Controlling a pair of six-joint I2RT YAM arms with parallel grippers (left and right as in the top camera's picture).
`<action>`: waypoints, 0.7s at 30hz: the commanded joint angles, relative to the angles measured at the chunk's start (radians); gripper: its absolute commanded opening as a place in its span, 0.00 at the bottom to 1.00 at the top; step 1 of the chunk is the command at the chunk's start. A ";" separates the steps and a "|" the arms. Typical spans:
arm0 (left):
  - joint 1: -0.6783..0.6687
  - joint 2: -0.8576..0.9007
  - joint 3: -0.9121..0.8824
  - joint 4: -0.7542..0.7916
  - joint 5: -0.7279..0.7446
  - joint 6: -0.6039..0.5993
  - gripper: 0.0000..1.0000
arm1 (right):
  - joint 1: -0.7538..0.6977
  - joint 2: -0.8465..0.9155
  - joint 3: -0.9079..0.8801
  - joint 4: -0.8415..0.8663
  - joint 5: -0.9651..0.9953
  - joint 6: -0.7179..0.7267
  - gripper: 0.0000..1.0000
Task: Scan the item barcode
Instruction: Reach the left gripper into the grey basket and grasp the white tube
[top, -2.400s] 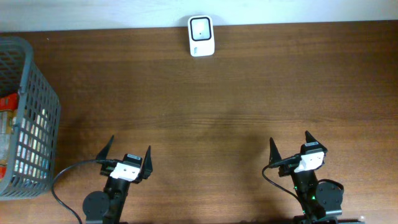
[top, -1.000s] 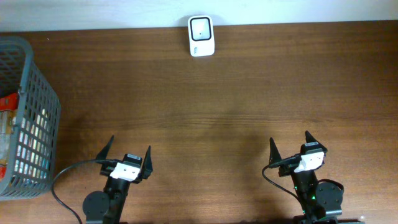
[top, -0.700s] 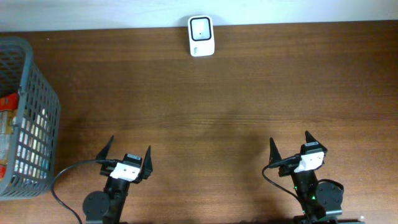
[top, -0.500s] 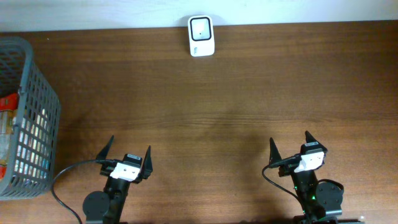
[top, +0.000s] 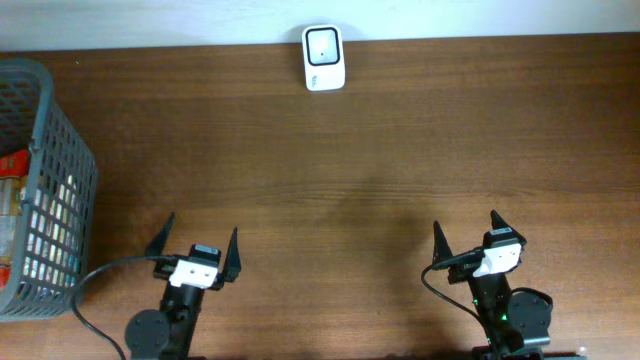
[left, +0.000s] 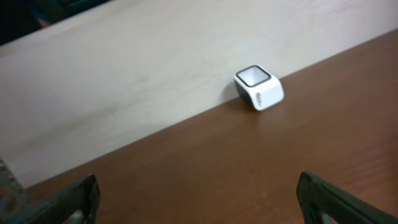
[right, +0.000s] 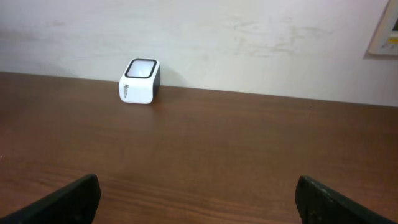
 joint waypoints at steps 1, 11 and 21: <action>0.005 0.195 0.206 0.003 -0.038 -0.021 0.99 | -0.005 0.001 -0.009 0.000 0.002 0.004 0.99; 0.005 1.014 1.129 -0.575 0.018 -0.022 0.99 | -0.005 0.001 -0.009 0.000 0.002 0.004 0.99; 0.162 1.241 1.238 -0.541 0.095 -0.299 0.99 | -0.005 0.001 -0.009 0.000 0.002 0.004 0.98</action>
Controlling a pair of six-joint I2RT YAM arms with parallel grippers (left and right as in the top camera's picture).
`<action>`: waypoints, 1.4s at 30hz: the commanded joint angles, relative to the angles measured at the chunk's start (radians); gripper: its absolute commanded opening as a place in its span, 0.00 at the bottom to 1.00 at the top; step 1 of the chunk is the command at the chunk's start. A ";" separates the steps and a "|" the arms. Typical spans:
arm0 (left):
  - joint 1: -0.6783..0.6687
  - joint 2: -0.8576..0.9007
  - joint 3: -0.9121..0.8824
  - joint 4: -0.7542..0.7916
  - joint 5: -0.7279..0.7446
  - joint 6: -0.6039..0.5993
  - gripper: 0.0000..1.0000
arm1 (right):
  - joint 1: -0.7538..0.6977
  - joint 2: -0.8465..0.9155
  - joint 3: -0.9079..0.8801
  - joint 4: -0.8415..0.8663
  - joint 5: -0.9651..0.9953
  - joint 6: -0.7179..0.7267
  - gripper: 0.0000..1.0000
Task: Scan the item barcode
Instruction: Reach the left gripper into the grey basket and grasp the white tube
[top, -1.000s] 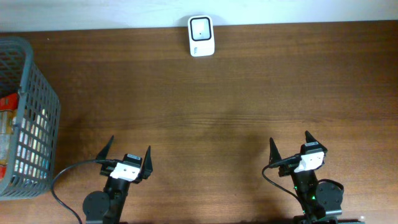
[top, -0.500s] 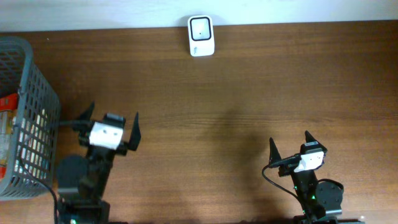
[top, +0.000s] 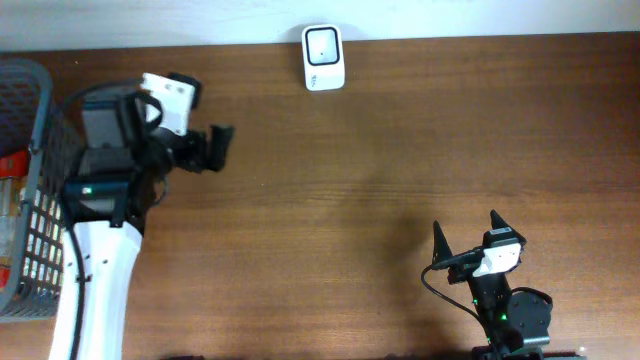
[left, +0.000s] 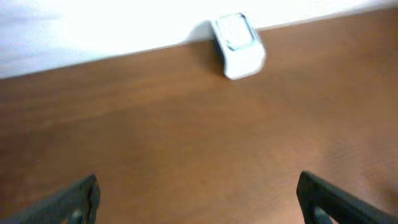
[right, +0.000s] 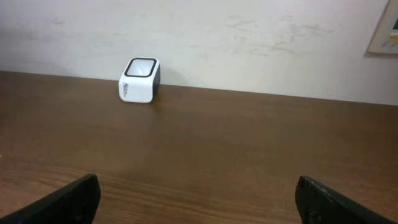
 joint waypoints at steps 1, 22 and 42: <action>0.163 -0.006 0.102 0.038 -0.051 -0.114 0.99 | -0.005 -0.004 -0.009 0.000 0.002 0.005 0.99; 0.906 0.173 0.254 -0.221 0.062 -0.089 0.95 | -0.005 -0.004 -0.009 0.000 0.002 0.004 0.99; 0.822 0.851 0.848 -0.840 0.082 0.266 0.99 | -0.005 -0.004 -0.009 0.000 0.002 0.004 0.99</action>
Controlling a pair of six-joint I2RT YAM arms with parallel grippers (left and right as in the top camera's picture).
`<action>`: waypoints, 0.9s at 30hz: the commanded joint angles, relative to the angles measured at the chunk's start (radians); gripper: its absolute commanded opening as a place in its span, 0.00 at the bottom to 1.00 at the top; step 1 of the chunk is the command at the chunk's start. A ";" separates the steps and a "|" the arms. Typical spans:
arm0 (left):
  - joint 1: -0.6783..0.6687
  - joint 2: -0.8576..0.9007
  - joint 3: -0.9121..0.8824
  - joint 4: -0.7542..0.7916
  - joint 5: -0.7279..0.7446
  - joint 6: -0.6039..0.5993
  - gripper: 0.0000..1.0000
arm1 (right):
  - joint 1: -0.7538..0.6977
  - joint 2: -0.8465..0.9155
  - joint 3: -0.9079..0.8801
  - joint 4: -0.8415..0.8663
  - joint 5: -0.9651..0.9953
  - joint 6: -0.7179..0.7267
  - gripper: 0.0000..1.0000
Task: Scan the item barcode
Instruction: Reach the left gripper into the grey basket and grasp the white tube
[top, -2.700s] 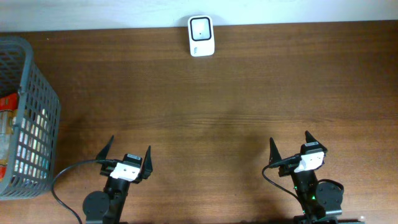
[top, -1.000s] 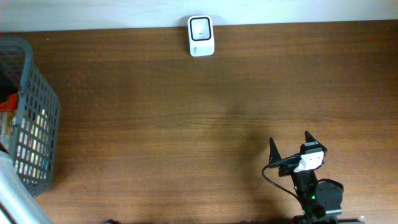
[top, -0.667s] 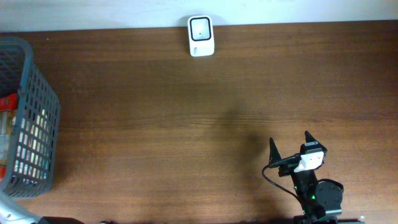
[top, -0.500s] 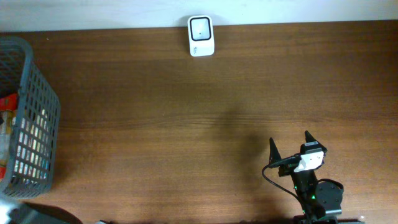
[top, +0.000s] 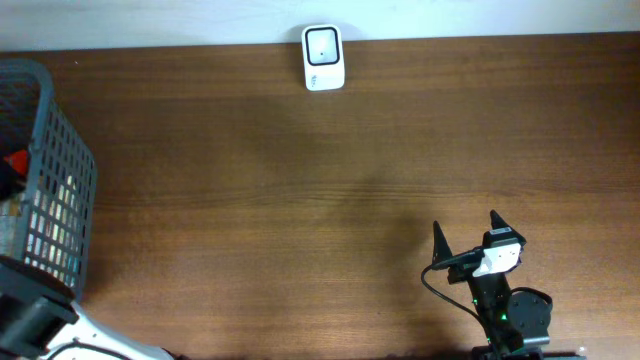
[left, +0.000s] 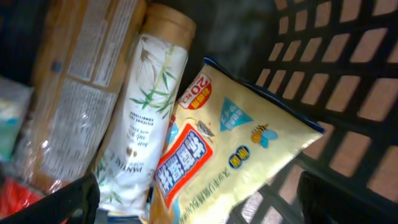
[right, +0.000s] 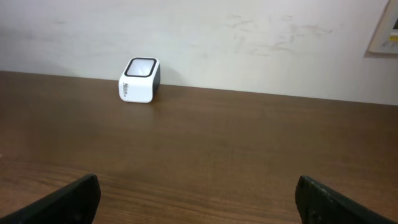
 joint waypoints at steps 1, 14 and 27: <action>-0.002 0.085 0.007 -0.024 0.112 0.121 0.99 | -0.005 -0.004 -0.009 0.000 0.002 0.004 0.99; -0.003 0.193 -0.048 -0.027 0.191 0.267 0.88 | -0.005 -0.004 -0.009 0.000 0.002 0.004 0.99; -0.007 0.214 0.029 0.053 0.115 0.120 0.00 | -0.005 -0.004 -0.009 0.000 0.002 0.004 0.99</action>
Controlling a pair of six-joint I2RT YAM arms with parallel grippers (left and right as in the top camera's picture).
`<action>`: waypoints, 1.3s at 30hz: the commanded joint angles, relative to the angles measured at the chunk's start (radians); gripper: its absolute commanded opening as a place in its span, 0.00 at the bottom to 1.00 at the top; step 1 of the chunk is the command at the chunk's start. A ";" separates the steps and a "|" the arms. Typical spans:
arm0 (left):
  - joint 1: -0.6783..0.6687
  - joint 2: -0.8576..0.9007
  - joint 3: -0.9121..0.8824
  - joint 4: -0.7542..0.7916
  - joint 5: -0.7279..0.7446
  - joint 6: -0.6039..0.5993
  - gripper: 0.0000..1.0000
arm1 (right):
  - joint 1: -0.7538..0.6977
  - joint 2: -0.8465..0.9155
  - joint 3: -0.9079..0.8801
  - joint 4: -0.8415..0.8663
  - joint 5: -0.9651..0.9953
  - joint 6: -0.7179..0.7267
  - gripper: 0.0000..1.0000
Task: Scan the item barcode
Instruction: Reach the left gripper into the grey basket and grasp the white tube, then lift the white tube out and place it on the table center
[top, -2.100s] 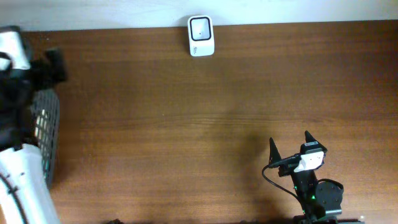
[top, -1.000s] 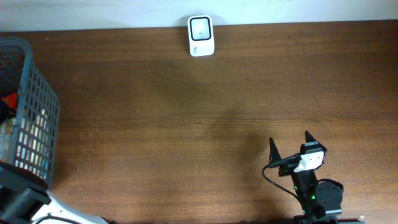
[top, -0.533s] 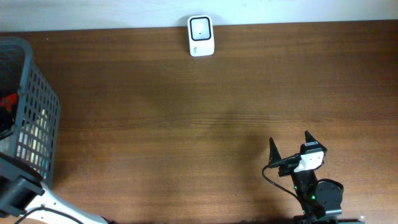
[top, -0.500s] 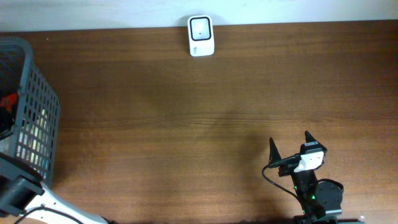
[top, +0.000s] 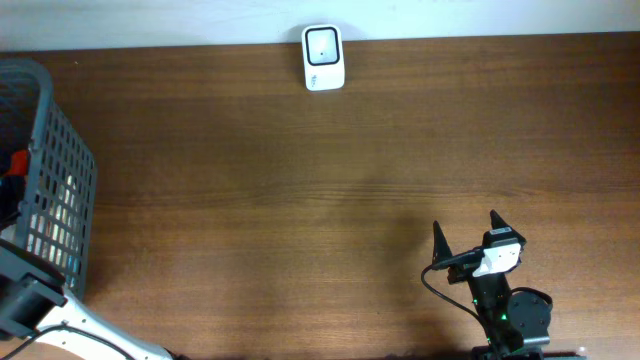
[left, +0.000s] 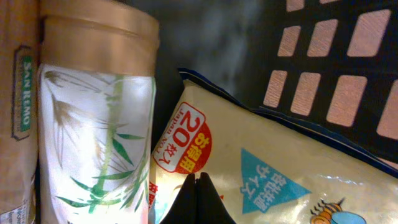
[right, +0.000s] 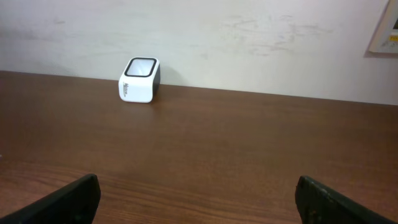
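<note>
In the left wrist view a yellow snack packet (left: 280, 180) with a red "20" badge lies inside the grey mesh basket (top: 62, 170). My left gripper (left: 199, 180) is down on the packet's face, its black fingers (left: 189, 202) pressed together and shut on the film. From overhead the left gripper is hidden inside the basket. The white barcode scanner (top: 323, 58) stands at the table's far edge and also shows as the scanner (right: 140, 79) against the wall. My right gripper (top: 478, 240) rests open near the front edge.
Beside the packet lie a bamboo-print tube with a tan cap (left: 93, 124) and a brown package (left: 15, 93). The basket's dark mesh wall (left: 336, 62) is close on the right. The left arm's white link (top: 60, 325) crosses the bottom left corner.
My left gripper has gone from open above the basket's contents to close on the yellow packet, with its fingers now shut on it. The right arm has not moved.
Both grippers first rested open at the table's front edge. Then the left arm was raised over the table's left side, facing the scanner. Later it was open inside the basket above the packet and tube, and now it is shut on the packet.
</note>
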 joint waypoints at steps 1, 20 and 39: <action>-0.007 0.016 0.131 -0.053 -0.079 -0.103 0.00 | -0.005 -0.004 -0.009 0.000 0.002 0.004 0.99; -0.081 0.044 -0.079 0.187 -0.352 -0.241 0.72 | -0.005 -0.004 -0.009 0.000 0.002 0.004 0.99; -0.076 0.032 0.751 -0.238 -0.339 -0.286 0.00 | -0.005 -0.004 -0.009 0.000 0.002 0.004 0.99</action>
